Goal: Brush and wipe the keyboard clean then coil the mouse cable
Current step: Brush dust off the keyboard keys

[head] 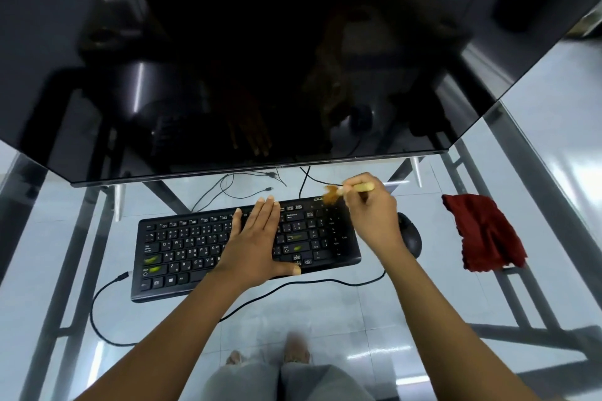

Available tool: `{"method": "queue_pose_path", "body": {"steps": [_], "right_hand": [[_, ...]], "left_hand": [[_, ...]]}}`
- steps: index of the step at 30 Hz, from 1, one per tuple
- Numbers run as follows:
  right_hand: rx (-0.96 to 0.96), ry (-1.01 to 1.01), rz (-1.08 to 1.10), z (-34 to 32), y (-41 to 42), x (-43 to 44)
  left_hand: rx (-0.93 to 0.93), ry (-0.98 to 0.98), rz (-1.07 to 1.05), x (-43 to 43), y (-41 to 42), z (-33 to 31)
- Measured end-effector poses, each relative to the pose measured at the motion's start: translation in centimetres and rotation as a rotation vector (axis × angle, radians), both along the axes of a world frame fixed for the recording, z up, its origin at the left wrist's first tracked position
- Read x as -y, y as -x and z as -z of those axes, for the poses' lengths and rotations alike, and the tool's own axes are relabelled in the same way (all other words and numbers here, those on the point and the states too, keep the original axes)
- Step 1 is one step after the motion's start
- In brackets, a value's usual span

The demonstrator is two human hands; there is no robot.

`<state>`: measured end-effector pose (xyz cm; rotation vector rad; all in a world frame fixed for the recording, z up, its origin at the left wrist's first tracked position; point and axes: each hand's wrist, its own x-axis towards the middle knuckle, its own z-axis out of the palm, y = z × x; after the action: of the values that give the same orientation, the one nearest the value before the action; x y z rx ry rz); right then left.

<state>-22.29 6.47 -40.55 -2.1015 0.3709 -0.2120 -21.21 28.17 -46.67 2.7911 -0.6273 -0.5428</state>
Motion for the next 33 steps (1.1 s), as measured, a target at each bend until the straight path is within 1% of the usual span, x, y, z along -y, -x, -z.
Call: {"method": "queue_pose_path", "body": {"steps": [2,3,4,5,6,7,8,9,10,11,12,14,15,16,17,18,19,20,22,23,24,26,27,28,30,31,32,33], "right_hand": [[-0.108,-0.151,-0.111,0.0,0.8,0.6],[-0.158,-0.132,-0.180,0.1,1.4,0.5],[-0.168,-0.043,-0.189,0.5,2.0,0.5],[-0.119,0.039,-0.142,1.0,2.4,0.7],[-0.038,0.120,-0.045,1.0,2.7,0.7],[0.005,0.110,0.025,0.9,3.1,0.7],[0.031,0.027,0.048,0.9,3.4,0.8],[-0.011,-0.083,0.019,0.6,3.7,0.7],[-0.069,-0.183,-0.066,0.8,3.8,0.5],[-0.121,-0.164,-0.126,0.5,4.1,0.2],[-0.130,-0.087,-0.133,0.8,4.2,0.3],[-0.040,0.105,0.032,0.7,4.1,0.7],[-0.025,0.095,0.090,0.2,4.1,0.9],[0.001,0.031,0.077,0.0,4.2,1.1],[-0.050,-0.062,0.028,-0.1,4.1,1.4],[-0.125,-0.136,-0.075,0.0,4.1,1.3],[-0.210,-0.113,-0.150,-0.2,4.3,1.1],[-0.238,-0.059,-0.181,0.2,4.4,1.2],[-0.128,0.132,-0.024,0.3,4.2,1.5],[-0.072,0.127,0.048,0.0,4.2,1.5],[-0.041,0.093,0.042,0.0,4.2,1.5],[-0.150,-0.085,-0.118,-0.1,4.3,1.0],[-0.208,-0.064,-0.143,-0.1,4.4,0.7],[-0.196,-0.002,-0.123,0.4,4.5,0.8],[-0.060,0.139,0.071,0.6,4.2,1.3],[-0.020,0.087,0.101,0.4,4.3,1.5],[-0.021,0.020,0.065,0.3,4.3,1.5],[-0.081,-0.060,-0.023,0.5,4.3,1.4]], "left_hand": [[-0.001,-0.001,0.003,0.0,0.0,0.0],[-0.005,0.002,0.003,-0.1,0.0,-0.1],[-0.009,0.008,0.000,-0.1,0.0,-0.1],[-0.014,0.013,0.000,0.0,0.0,-0.1],[-0.017,0.016,-0.002,0.0,0.0,-0.2],[-0.018,0.018,-0.002,0.0,0.0,-0.2],[-0.015,0.018,-0.001,0.1,0.0,-0.2],[-0.009,0.018,-0.003,0.1,0.1,-0.1],[-0.006,0.018,-0.003,0.0,0.1,-0.1],[-0.005,0.019,-0.002,0.0,0.1,-0.1],[-0.005,0.021,-0.002,-0.1,0.1,-0.1],[-0.007,0.027,-0.004,-0.1,0.1,-0.1],[-0.006,0.029,-0.007,-0.1,0.1,-0.1],[-0.006,0.029,-0.007,-0.1,0.1,-0.1],[-0.006,0.026,-0.003,-0.1,0.1,-0.1],[-0.006,0.024,0.000,-0.1,0.1,-0.1],[-0.003,0.024,0.000,-0.2,0.1,-0.1],[-0.003,0.025,-0.002,-0.2,0.1,-0.1],[-0.008,0.028,-0.004,-0.1,0.1,-0.1],[-0.009,0.030,-0.007,-0.1,0.1,-0.1],[-0.010,0.028,-0.006,-0.1,0.1,-0.1],[-0.012,0.018,0.000,-0.1,0.1,-0.2],[-0.011,0.018,0.000,-0.1,0.0,-0.1],[-0.012,0.019,-0.001,-0.1,0.0,-0.1],[-0.018,0.026,-0.006,-0.1,0.0,-0.1],[-0.020,0.028,-0.009,-0.1,0.1,-0.1],[-0.023,0.026,-0.009,-0.1,0.1,-0.1],[-0.023,0.024,-0.007,-0.1,0.1,-0.1]]}}
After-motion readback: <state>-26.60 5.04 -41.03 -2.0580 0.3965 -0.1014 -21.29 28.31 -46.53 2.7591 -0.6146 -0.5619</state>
